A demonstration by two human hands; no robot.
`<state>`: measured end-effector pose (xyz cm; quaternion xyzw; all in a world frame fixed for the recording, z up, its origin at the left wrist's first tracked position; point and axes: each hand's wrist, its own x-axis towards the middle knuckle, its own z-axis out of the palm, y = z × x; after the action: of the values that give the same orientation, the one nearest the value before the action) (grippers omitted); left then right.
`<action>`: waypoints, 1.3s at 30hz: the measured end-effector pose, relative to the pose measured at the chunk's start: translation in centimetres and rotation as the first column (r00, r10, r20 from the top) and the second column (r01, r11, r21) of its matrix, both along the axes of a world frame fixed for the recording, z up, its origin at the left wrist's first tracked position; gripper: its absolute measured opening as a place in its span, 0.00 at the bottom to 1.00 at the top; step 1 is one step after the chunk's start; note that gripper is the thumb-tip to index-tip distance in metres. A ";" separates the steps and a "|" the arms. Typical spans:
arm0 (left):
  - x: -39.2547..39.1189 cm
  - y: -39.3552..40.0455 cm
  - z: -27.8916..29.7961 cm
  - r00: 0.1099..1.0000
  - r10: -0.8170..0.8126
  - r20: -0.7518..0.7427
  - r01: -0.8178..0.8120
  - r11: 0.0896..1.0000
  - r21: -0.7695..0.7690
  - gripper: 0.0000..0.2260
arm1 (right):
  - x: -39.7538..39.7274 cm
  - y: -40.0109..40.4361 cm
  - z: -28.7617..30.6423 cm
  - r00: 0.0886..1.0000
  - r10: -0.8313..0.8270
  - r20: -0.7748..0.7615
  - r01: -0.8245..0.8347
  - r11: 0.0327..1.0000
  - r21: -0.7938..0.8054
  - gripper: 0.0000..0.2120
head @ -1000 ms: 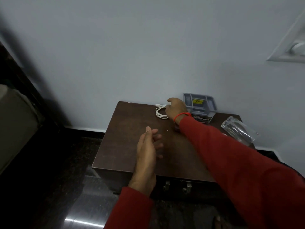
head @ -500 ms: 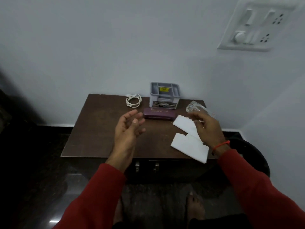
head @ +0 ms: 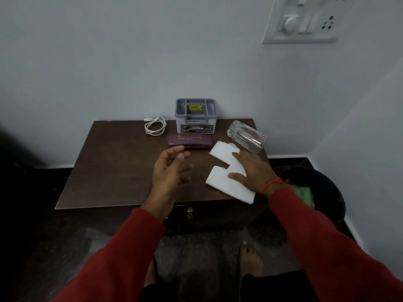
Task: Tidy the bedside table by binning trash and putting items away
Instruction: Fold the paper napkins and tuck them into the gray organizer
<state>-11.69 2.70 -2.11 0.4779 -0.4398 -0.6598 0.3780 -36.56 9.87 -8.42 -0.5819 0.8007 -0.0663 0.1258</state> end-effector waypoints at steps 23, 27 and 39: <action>-0.1 0.3 -0.3 0.987 -0.137 0.077 0.140 0.990 -0.032 0.06 | 1.8 -0.3 3.2 0.966 -0.098 0.240 0.226 0.775 -0.590 0.14; -0.4 0.5 -0.7 0.988 -0.132 0.081 0.133 0.991 -0.011 0.08 | 2.6 -0.4 3.6 0.805 -0.153 0.574 0.476 0.744 -0.469 0.12; -3.2 3.2 -3.7 0.864 -0.454 0.218 0.435 0.891 0.132 0.26 | 4.1 -1.5 3.6 0.418 -0.099 0.903 0.810 0.492 -0.321 0.10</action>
<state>-14.87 5.91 -5.84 0.4550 -0.5549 -0.6822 0.1399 -32.49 8.40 -4.87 -0.2064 0.6893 -0.6664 0.1954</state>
